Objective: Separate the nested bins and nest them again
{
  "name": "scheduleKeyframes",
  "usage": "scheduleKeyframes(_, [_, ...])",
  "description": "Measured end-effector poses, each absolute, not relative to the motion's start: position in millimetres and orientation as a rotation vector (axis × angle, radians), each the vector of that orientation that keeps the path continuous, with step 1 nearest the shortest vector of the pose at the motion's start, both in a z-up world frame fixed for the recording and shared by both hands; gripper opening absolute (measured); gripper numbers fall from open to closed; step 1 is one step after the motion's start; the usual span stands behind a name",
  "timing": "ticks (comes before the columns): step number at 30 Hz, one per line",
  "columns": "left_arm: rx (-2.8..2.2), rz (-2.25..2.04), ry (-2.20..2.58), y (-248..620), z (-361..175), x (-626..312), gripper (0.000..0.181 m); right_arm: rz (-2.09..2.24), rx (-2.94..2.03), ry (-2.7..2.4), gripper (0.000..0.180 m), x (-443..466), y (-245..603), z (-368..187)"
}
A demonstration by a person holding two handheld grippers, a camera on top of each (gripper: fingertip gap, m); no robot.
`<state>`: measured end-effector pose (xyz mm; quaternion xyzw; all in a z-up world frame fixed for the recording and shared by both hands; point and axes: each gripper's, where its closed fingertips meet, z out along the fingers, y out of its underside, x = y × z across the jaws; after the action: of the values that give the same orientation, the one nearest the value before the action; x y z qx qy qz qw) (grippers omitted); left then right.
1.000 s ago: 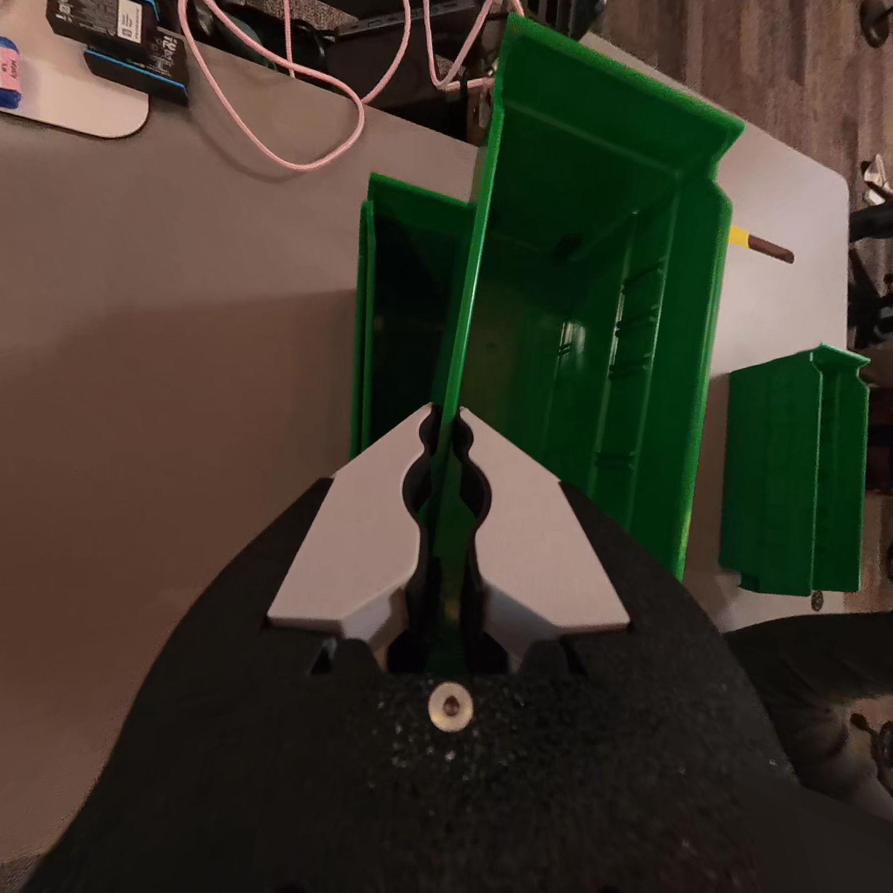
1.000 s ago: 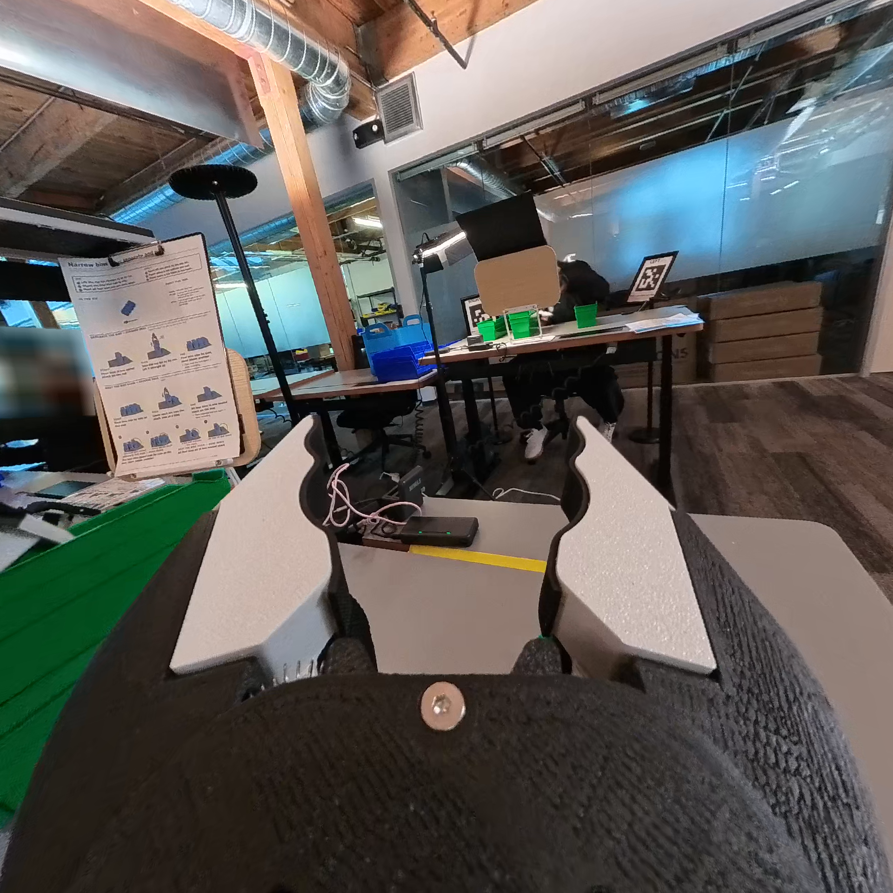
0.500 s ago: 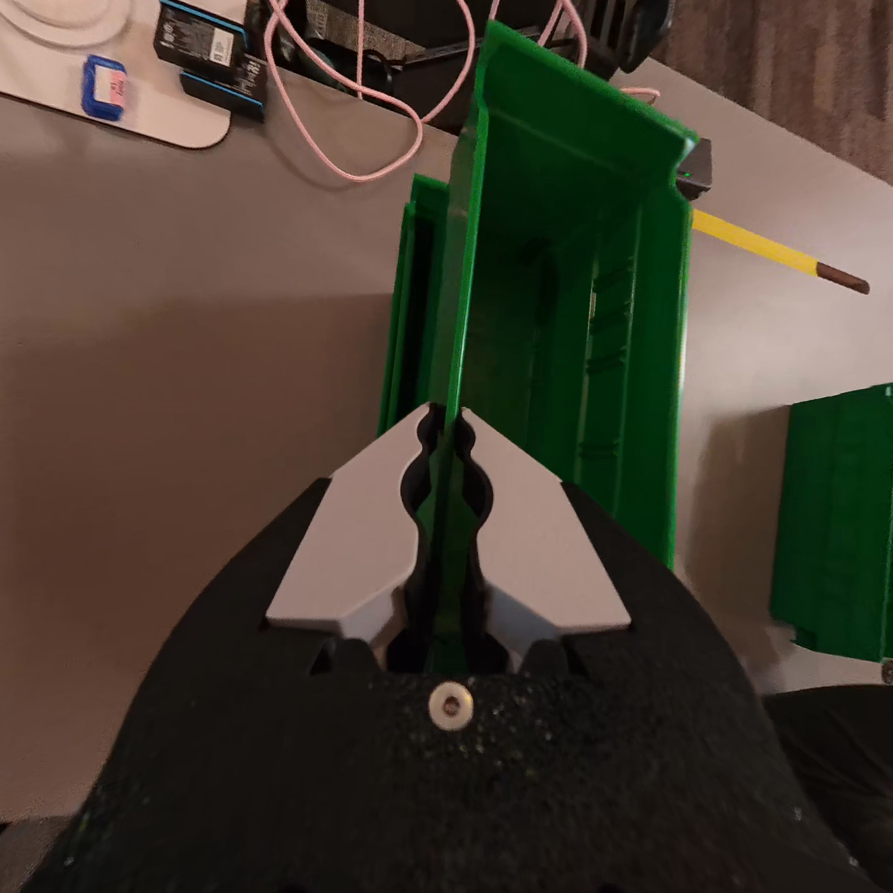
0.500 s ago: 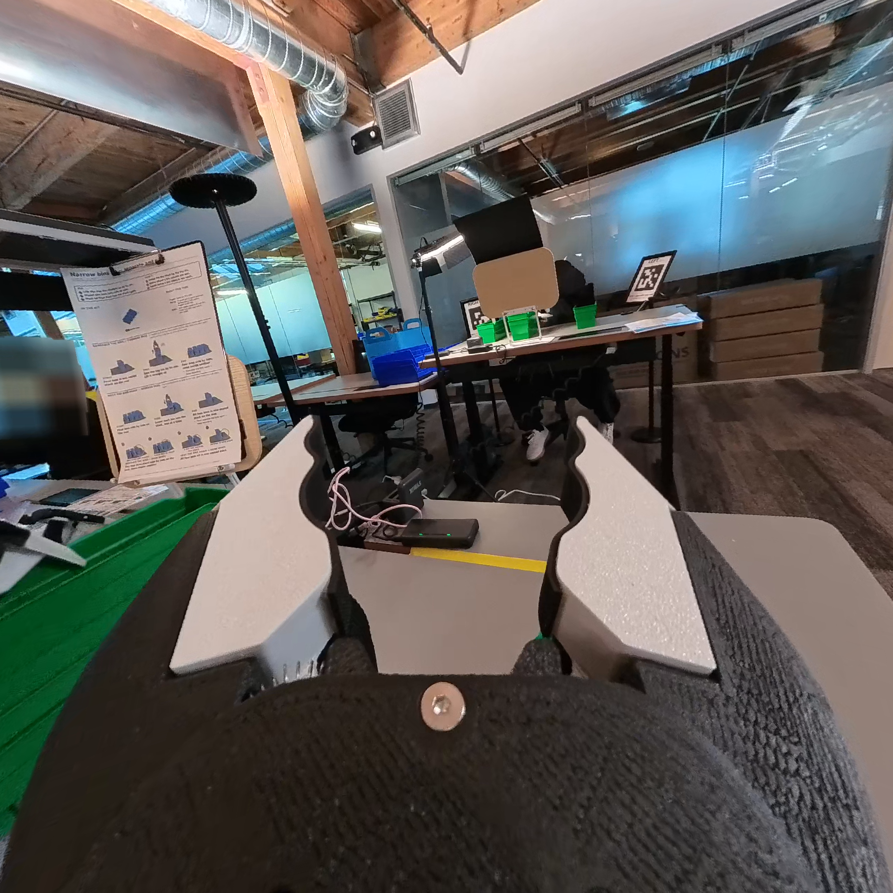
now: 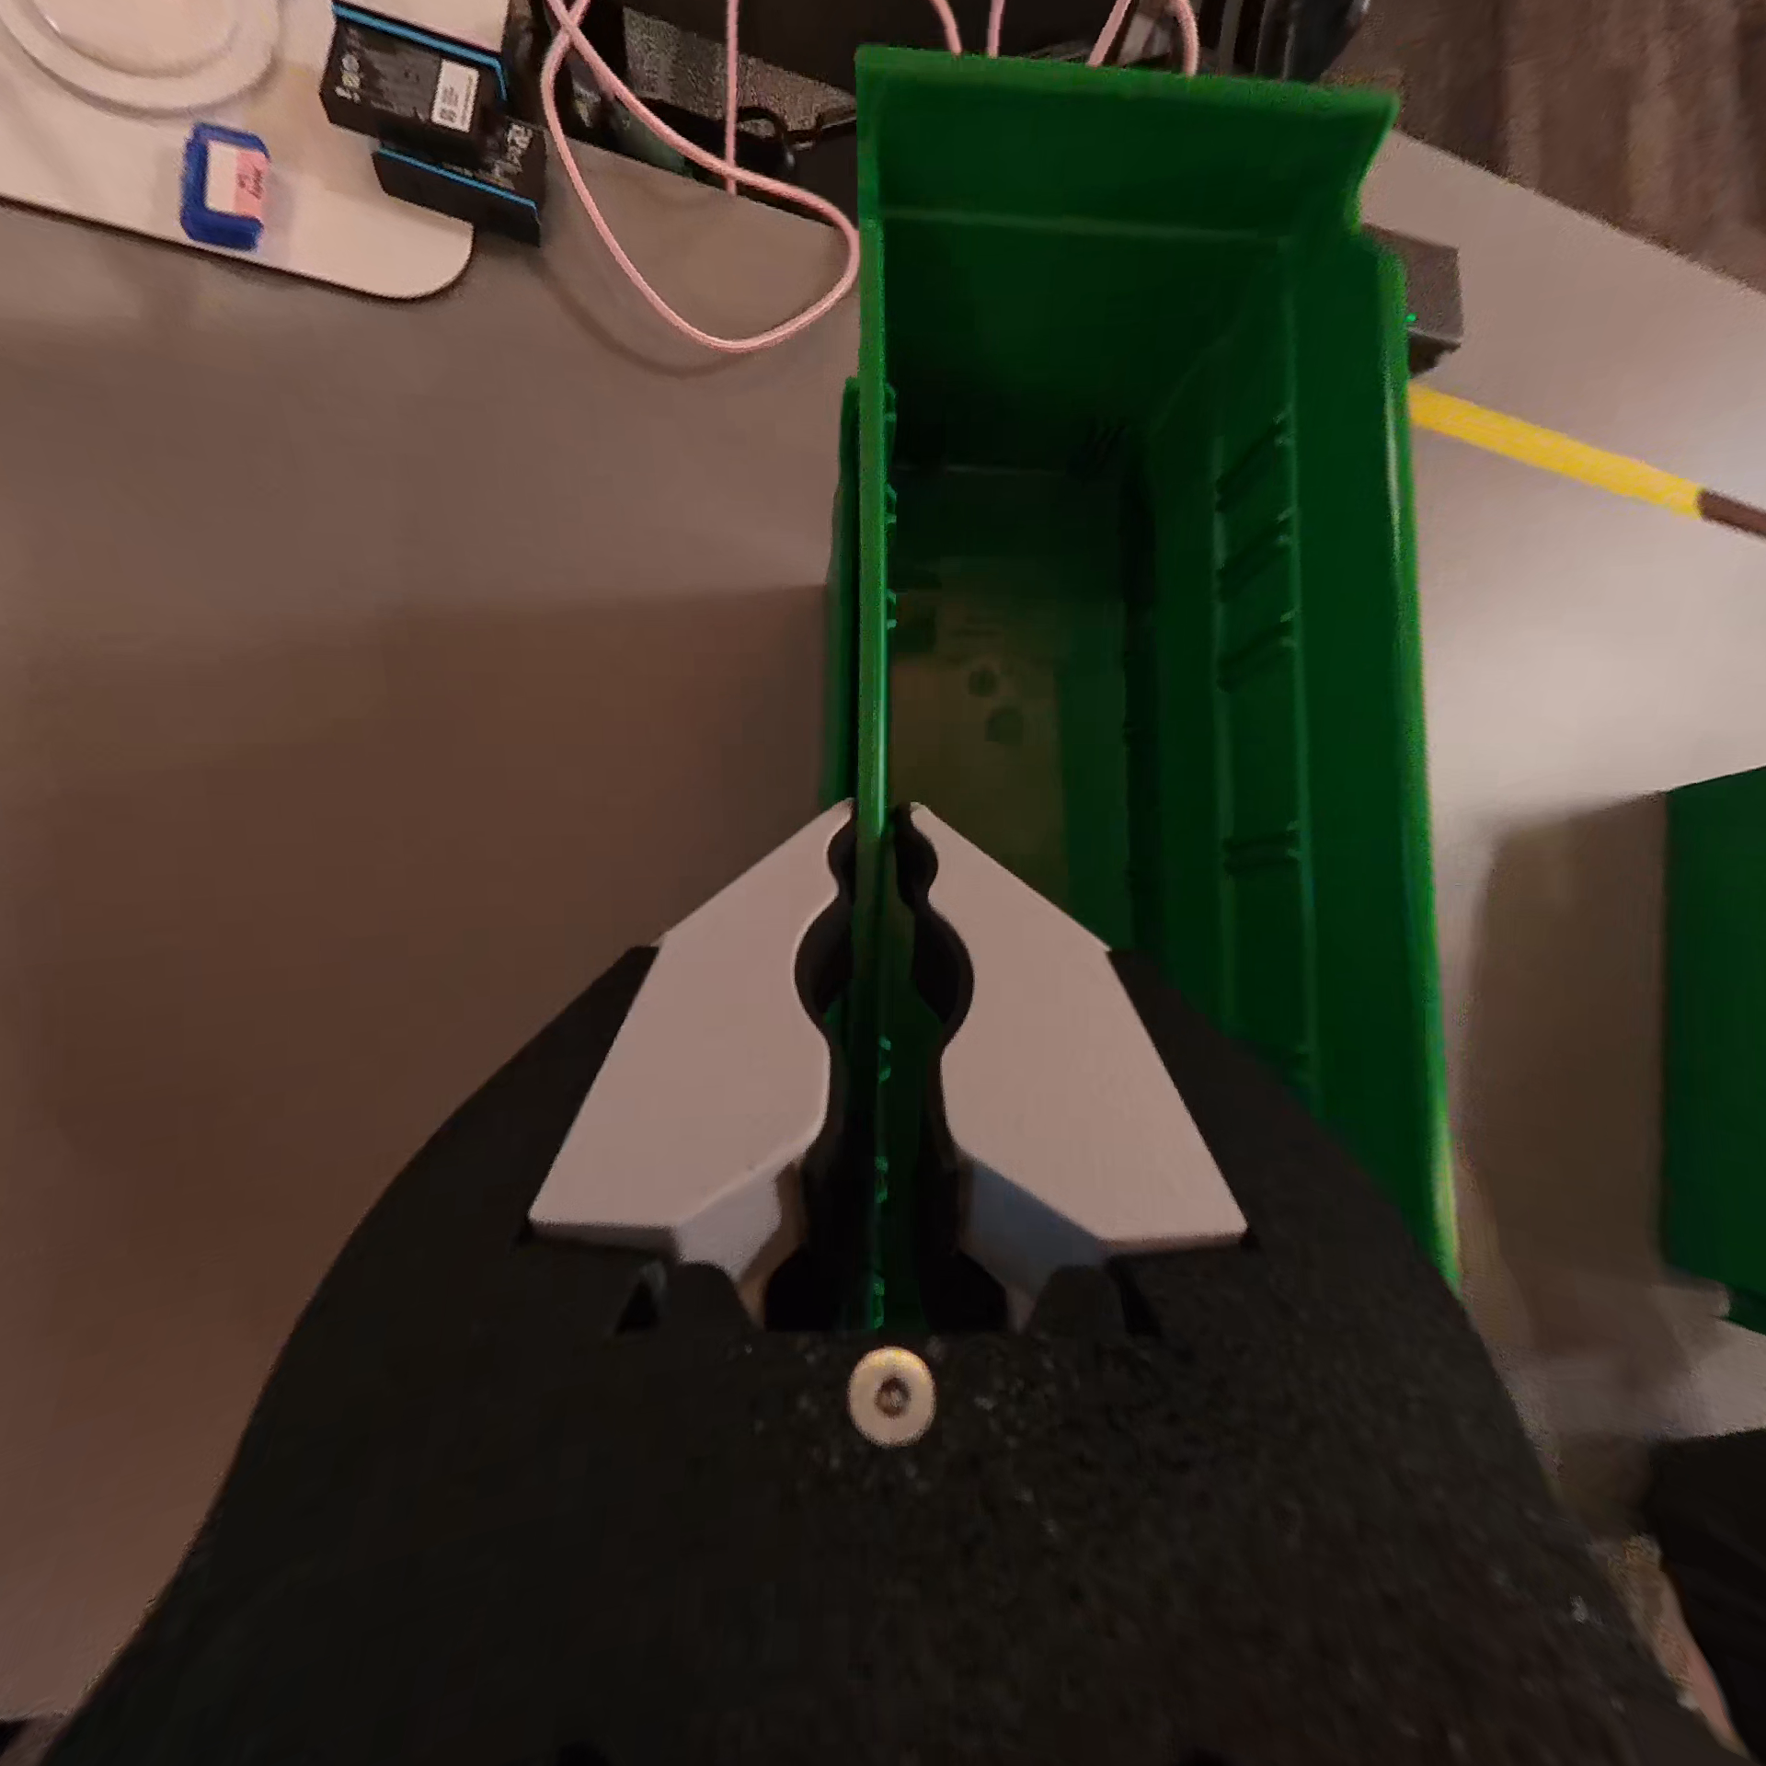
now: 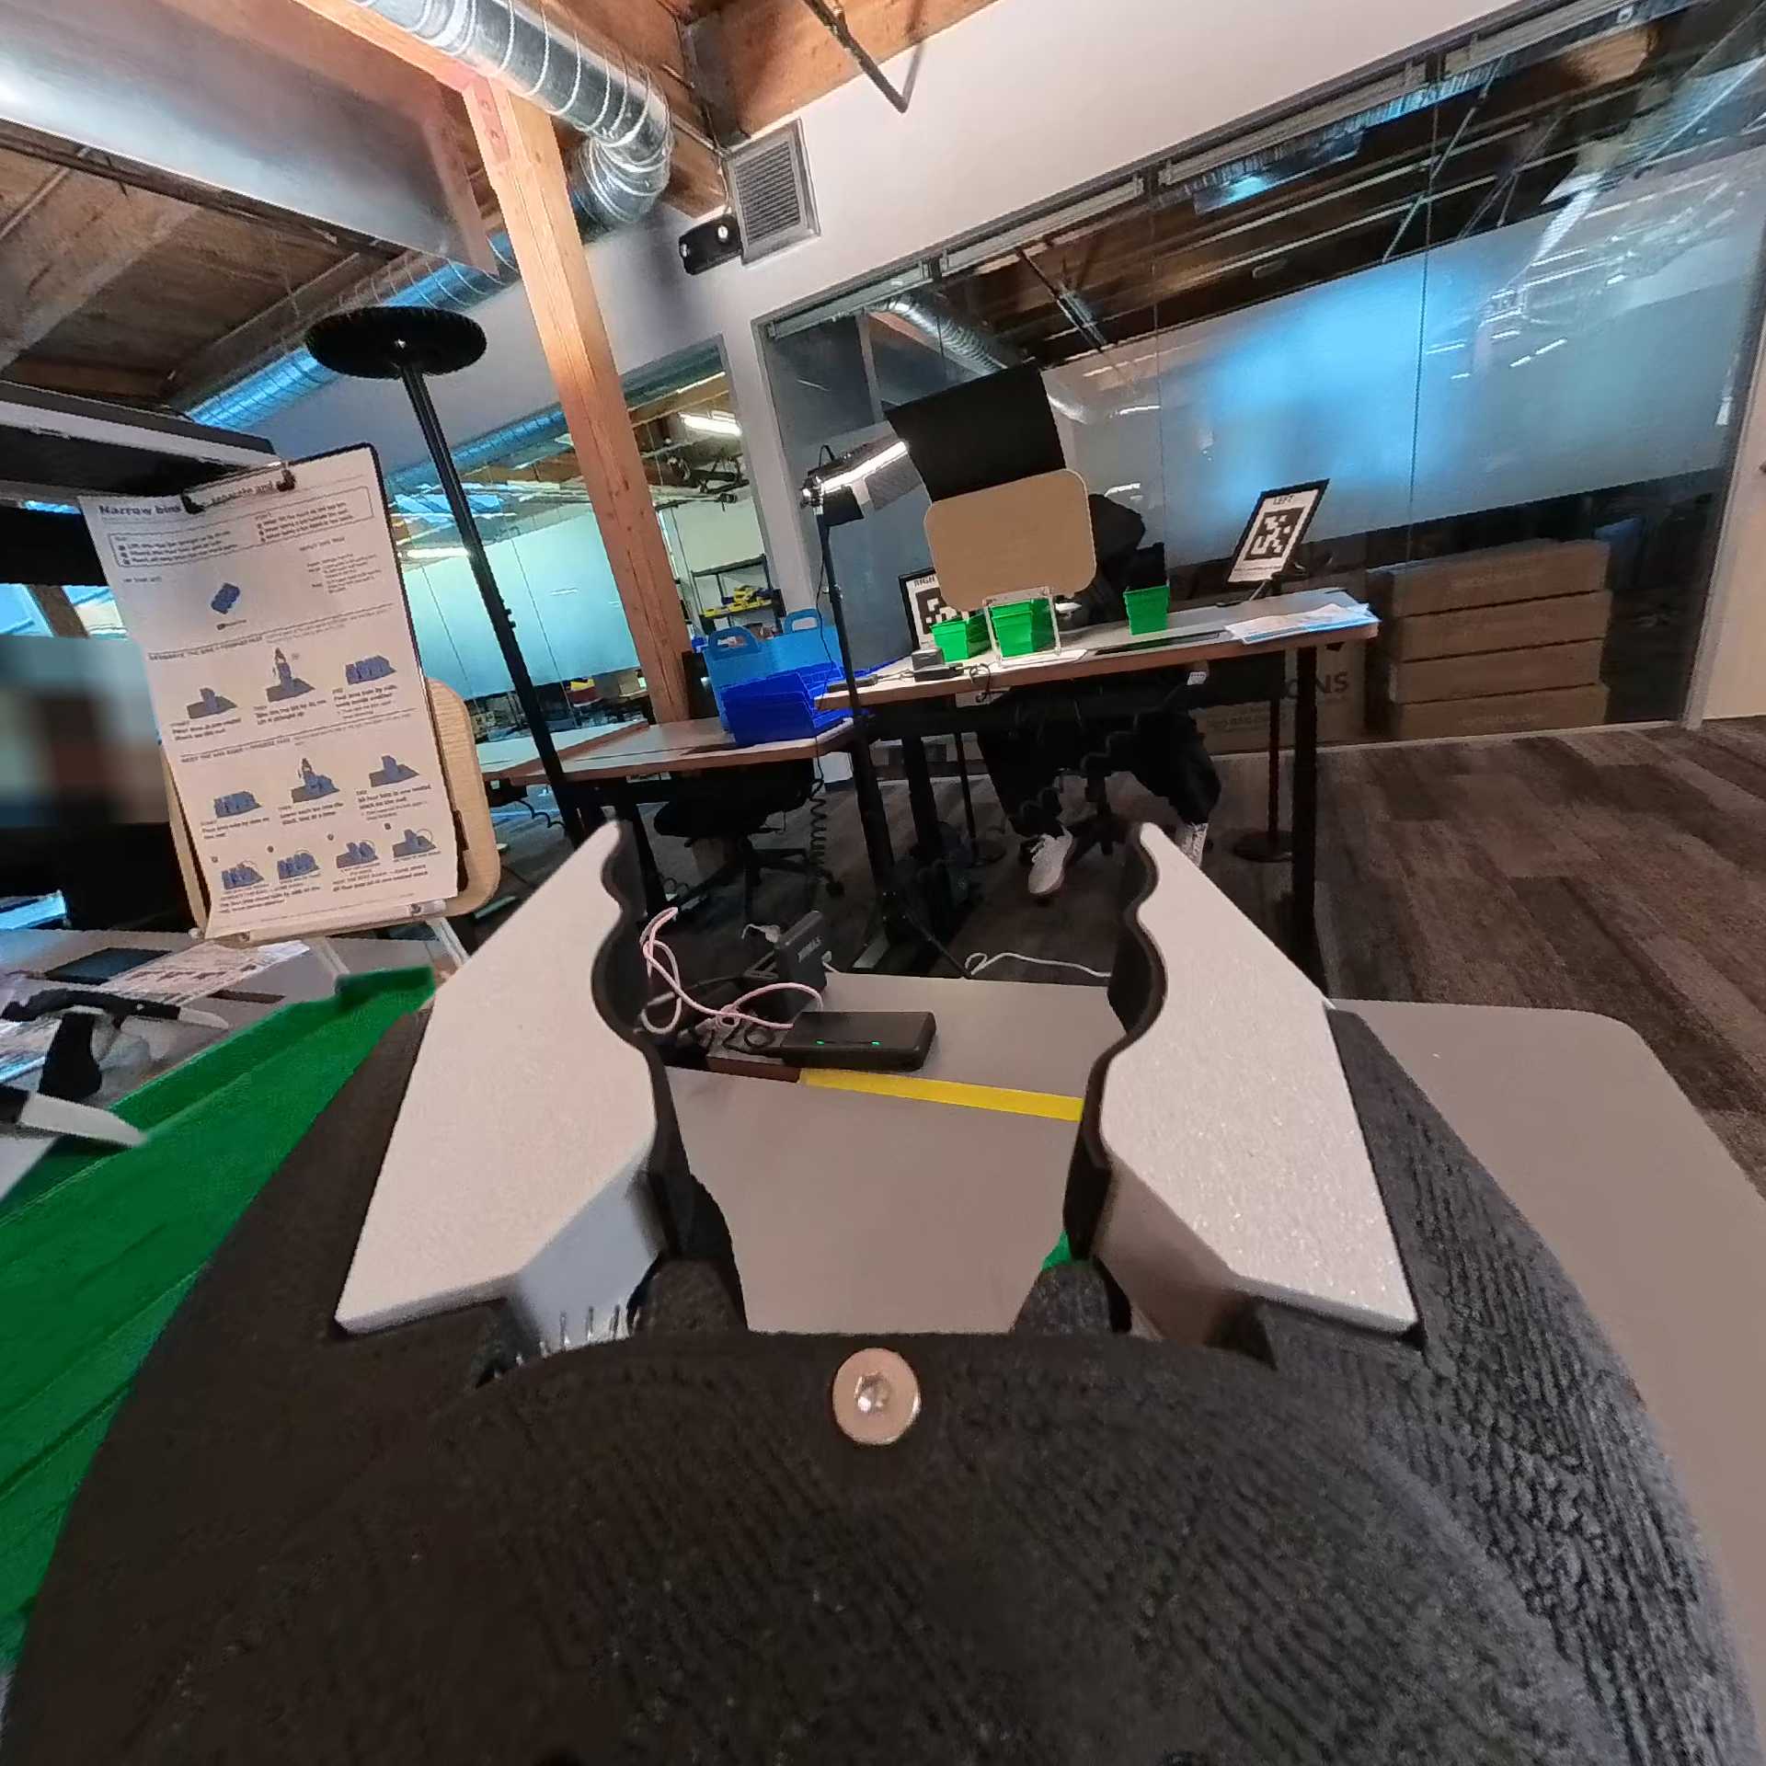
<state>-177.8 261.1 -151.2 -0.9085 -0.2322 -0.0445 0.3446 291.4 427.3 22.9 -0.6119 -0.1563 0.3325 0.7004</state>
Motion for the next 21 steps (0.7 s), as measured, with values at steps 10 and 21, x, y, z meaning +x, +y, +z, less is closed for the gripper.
scheduleKeyframes(10, [-2.411,-0.223,-0.608,268.5,-170.2,-163.9,0.006,0.704,-1.402,-0.412,0.098,271.0,428.1,14.4])
scheduleKeyframes(21, [-1.838,0.024,-0.151,243.5,-53.4,-135.8,0.093,0.596,-1.433,-0.438,0.1,269.4,433.9,7.1])
